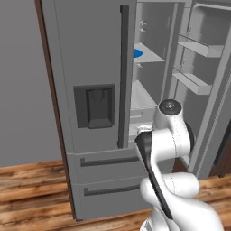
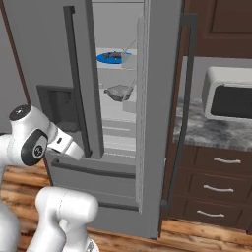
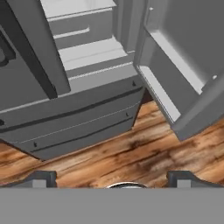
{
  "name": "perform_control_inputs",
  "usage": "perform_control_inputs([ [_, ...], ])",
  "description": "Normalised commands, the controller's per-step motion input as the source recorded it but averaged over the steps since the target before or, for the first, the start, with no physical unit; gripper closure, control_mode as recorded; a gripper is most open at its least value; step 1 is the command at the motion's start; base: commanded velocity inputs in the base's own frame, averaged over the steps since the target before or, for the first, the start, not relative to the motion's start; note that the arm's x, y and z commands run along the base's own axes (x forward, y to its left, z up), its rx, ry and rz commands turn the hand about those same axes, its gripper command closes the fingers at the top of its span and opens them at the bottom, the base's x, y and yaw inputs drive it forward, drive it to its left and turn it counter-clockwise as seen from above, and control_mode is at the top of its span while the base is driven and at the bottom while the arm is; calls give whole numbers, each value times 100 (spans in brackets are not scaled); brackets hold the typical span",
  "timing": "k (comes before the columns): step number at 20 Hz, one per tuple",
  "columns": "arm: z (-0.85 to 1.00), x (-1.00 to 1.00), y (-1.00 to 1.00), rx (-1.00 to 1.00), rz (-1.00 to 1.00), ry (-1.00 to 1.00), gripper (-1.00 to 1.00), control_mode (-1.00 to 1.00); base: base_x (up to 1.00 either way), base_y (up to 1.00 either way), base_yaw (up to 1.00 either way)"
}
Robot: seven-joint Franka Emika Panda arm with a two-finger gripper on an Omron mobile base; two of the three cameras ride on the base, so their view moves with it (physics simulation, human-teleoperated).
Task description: Retrieve the fish from the fridge and place it on the saucepan with marinade on the stove.
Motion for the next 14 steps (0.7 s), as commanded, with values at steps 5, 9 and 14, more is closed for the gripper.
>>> perform_control_inputs([
  [5,47,61,15,-1,19,-26,-100,-100,0,0,0],
  [9,65,45,21,-1,9,0,-100,-100,0,0,0],
  [14,70,14,35,1,14,-9,-100,-100,0,0,0],
])
